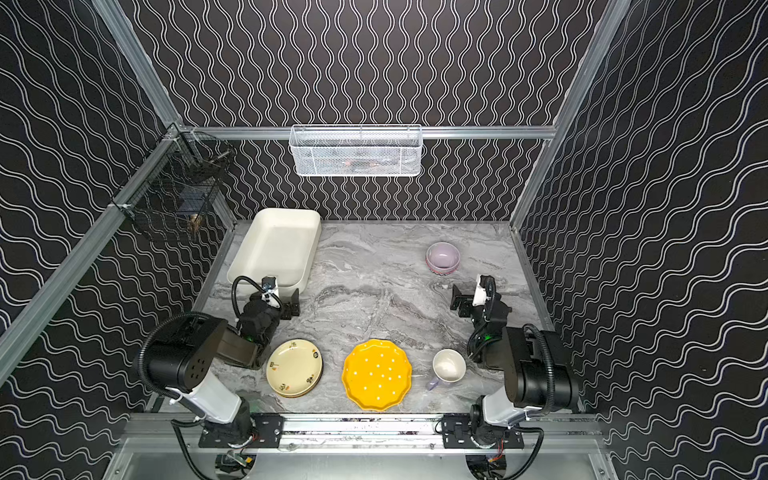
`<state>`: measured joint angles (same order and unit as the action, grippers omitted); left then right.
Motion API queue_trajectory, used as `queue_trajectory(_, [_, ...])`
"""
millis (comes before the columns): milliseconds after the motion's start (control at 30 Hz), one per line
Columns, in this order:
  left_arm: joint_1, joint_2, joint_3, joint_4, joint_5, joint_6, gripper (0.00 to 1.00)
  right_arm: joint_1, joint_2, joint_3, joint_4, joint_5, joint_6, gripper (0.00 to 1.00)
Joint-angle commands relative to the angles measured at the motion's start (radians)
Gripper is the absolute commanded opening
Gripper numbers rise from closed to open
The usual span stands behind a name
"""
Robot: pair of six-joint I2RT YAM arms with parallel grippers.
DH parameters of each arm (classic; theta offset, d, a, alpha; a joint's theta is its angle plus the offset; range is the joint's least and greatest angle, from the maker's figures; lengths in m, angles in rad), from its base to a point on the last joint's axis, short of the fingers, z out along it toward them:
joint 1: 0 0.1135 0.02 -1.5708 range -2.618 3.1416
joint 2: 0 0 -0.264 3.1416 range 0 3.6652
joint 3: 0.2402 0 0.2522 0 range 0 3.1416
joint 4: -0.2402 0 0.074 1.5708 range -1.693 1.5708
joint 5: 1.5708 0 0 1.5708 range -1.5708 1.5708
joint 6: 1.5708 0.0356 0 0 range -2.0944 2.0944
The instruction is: Place the mixed dishes into the plastic bin
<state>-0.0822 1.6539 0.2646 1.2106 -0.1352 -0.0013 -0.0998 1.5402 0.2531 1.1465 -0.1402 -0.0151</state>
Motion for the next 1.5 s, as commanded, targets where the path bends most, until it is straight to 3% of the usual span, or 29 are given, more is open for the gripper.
queue_trajectory(0, [0.001, -0.006, 0.001, 0.031, -0.001, 0.008, 0.98, 0.001, -0.002, 0.005, 0.042, 0.005, -0.005, 1.00])
queue_trajectory(1167, [0.018, -0.005, 0.012, 0.010, 0.006, -0.009, 0.99, 0.002, 0.000, 0.006, 0.041, 0.007, -0.002, 1.00])
queue_trajectory(1467, [0.018, -0.004, 0.014, 0.008, 0.005, -0.009, 0.99, 0.001, -0.005, 0.007, 0.036, 0.056, 0.014, 1.00])
